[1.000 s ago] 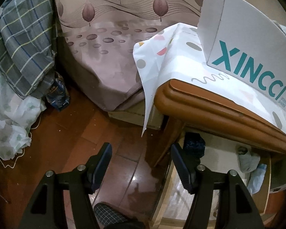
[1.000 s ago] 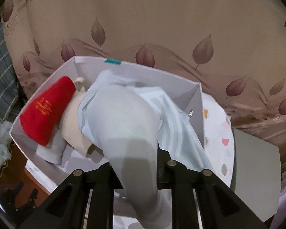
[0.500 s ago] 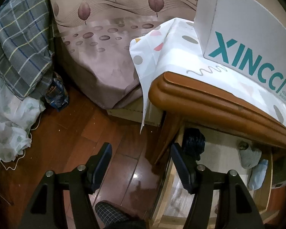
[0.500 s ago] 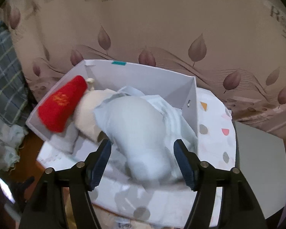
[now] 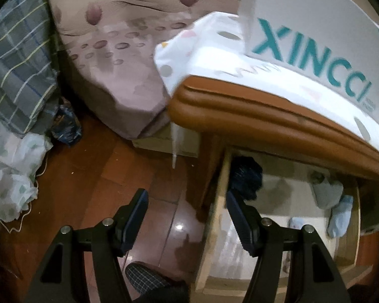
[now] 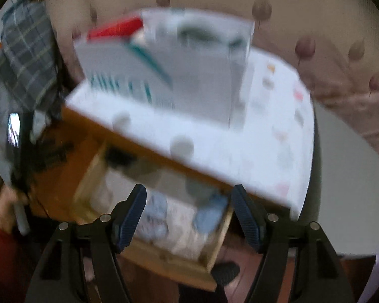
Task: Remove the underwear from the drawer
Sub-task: 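Move the right gripper back down into the drawer toward the light blue cloths, then grasp the light blue cloth with the right gripper and lift it, then grasp the pale blue lace-trimmed sock with the left gripper while the right gripper holds the blue cloth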
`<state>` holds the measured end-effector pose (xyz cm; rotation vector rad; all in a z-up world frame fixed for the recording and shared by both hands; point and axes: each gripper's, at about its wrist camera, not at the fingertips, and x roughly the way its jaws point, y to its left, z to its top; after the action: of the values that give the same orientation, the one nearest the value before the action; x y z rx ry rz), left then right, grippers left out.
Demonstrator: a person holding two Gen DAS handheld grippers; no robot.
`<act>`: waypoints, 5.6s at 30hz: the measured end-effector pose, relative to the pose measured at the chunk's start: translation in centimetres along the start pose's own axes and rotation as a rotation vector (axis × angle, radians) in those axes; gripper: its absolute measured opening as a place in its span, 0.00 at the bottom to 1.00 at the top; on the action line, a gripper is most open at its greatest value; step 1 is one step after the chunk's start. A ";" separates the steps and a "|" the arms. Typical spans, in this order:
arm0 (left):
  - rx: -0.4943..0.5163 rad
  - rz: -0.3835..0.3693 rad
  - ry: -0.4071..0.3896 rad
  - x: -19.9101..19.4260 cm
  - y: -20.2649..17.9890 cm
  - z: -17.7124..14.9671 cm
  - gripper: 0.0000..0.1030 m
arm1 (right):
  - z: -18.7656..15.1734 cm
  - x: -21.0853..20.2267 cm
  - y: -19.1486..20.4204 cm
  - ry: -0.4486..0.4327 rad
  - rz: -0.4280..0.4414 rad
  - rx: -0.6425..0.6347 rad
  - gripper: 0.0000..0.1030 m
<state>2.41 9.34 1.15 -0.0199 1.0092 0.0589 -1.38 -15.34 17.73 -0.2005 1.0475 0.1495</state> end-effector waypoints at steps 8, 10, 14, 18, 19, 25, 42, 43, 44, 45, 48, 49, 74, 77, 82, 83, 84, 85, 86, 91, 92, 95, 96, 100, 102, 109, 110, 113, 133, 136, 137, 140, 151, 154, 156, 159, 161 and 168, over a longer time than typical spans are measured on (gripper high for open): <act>0.072 -0.052 0.038 0.6 -2.3 -0.5 0.64 | -5.1 6.6 -0.2 0.169 0.056 -0.080 0.65; 0.047 -0.063 0.048 0.8 -1.8 -0.4 0.64 | -5.4 8.0 -0.2 0.185 0.063 -0.093 0.65; -0.003 -0.059 0.066 1.1 -0.8 -0.5 0.64 | -5.7 11.0 -0.2 0.223 0.067 -0.148 0.65; -0.025 -0.050 0.081 1.5 -0.4 -0.5 0.64 | -6.1 13.4 0.3 0.257 0.073 -0.230 0.65; -0.032 -0.058 0.088 1.6 -0.4 -0.5 0.64 | -6.2 14.1 0.5 0.266 0.073 -0.263 0.65; -0.063 -0.077 0.104 1.8 0.1 -0.5 0.64 | -6.6 17.2 1.2 0.297 0.038 -0.384 0.65; -0.073 -0.087 0.132 2.2 0.1 -0.6 0.64 | -7.4 23.0 0.2 0.332 -0.059 -0.561 0.72; -0.069 -0.083 0.132 2.2 0.0 -0.6 0.64 | -7.4 23.3 0.1 0.333 -0.064 -0.572 0.72; -0.065 -0.080 0.136 2.2 0.0 -0.7 0.64 | -7.4 23.4 0.1 0.334 -0.064 -0.577 0.73; -0.064 -0.080 0.138 2.3 0.0 -0.7 0.64 | -7.4 23.5 -0.1 0.334 -0.063 -0.579 0.73; -0.061 -0.081 0.140 2.3 -0.1 -0.7 0.64 | -7.5 24.1 -0.4 0.340 -0.075 -0.587 0.73; -0.058 -0.080 0.139 2.3 -0.1 -0.7 0.64 | -7.7 24.3 -0.4 0.344 -0.086 -0.599 0.73; -0.002 -0.101 0.144 2.1 -1.7 -1.2 0.64 | -6.3 21.4 1.2 0.303 -0.106 -0.435 0.36; 0.014 -0.104 0.150 2.3 -2.2 -1.3 0.64 | -6.1 19.9 1.7 0.294 -0.057 -0.387 0.36; 0.052 -0.109 0.165 2.7 -3.6 -1.6 0.64 | -5.4 16.8 2.9 0.240 -0.034 -0.365 0.36; 0.060 -0.109 0.169 2.8 -3.9 -1.7 0.64 | -5.5 16.5 2.7 0.235 -0.017 -0.336 0.36; 0.071 -0.115 0.176 2.9 -4.3 -1.8 0.64 | -5.3 15.9 2.8 0.230 0.004 -0.303 0.36; 0.080 -0.125 0.182 2.9 -4.5 -1.9 0.64 | -5.5 15.3 2.6 0.217 0.021 -0.275 0.36; 0.089 -0.141 0.188 3.0 -4.9 -2.0 0.64 | -5.7 14.7 2.6 0.197 0.024 -0.249 0.36; 0.132 -0.173 0.221 3.4 -7.2 -2.7 0.64 | -6.6 12.7 1.5 0.136 0.063 -0.061 0.36; 0.154 -0.181 0.228 3.4 -7.9 -2.9 0.64 | -7.1 12.5 1.1 0.125 0.064 -0.018 0.36; 0.205 -0.230 0.255 3.5 -9.8 -3.6 0.64 | -8.3 12.6 -0.1 0.099 0.068 0.083 0.36; 0.218 -0.250 0.272 3.6 -10.6 -3.9 0.64 | -8.7 13.0 -0.5 0.097 0.070 0.108 0.36; 0.242 -0.329 0.348 4.3 -13.0 -5.2 0.64 | -9.2 12.0 -1.6 0.066 0.092 0.175 0.36; 0.249 -0.347 0.396 5.0 -14.3 -5.9 0.64 | -9.3 11.3 -2.1 0.049 0.101 0.196 0.36; 0.248 -0.355 0.500 6.8 -17.5 -7.0 0.64 | -9.5 10.3 -4.1 -0.003 0.134 0.293 0.36; 0.246 -0.347 0.521 7.2 -17.9 -7.2 0.64 | -9.6 10.0 -4.4 -0.009 0.134 0.303 0.36; 0.263 -0.317 0.558 8.0 -18.9 -7.5 0.64 | -9.6 9.8 -4.8 -0.019 0.125 0.310 0.36; 0.210 -0.184 0.823 13.9 -22.8 -7.2 0.64 | -10.0 9.6 -6.3 -0.025 0.156 0.372 0.37; 0.202 -0.162 0.843 14.8 -22.7 -7.3 0.64 | -10.0 9.5 -6.3 -0.024 0.153 0.375 0.37; 0.202 -0.156 0.848 15.1 -22.8 -7.3 0.64 | -10.0 9.5 -6.3 -0.022 0.153 0.375 0.37; 0.207 -0.145 0.849 15.8 -23.2 -7.6 0.64 | -10.0 9.5 -6.1 -0.021 0.144 0.366 0.37; 0.166 -0.159 0.817 15.6 -21.2 -7.2 0.36 | -9.6 10.3 -5.5 -0.002 0.148 0.338 0.37; 0.178 -0.152 0.779 14.8 -20.6 -7.1 0.31 | -9.6 10.5 -5.4 0.001 0.145 0.329 0.37; 0.195 -0.147 0.753 14.1 -20.5 -6.9 0.29 | -9.6 10.7 -5.2 0.009 0.138 0.320 0.37; 0.204 -0.151 0.723 12.8 -20.3 -6.7 0.28 | -9.6 11.0 -5.1 0.015 0.135 0.312 0.37; 0.215 -0.159 0.700 11.8 -20.1 -6.6 0.28 | -9.5 11.0 -4.9 0.014 0.135 0.305 0.37; 0.241 -0.178 0.624 8.5 -20.3 -6.3 0.28 | -9.5 11.5 -4.4 0.028 0.126 0.293 0.37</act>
<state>2.79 -10.81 -9.65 0.0982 1.6279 -0.2462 -2.75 -21.55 3.54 0.1287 1.0970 0.1052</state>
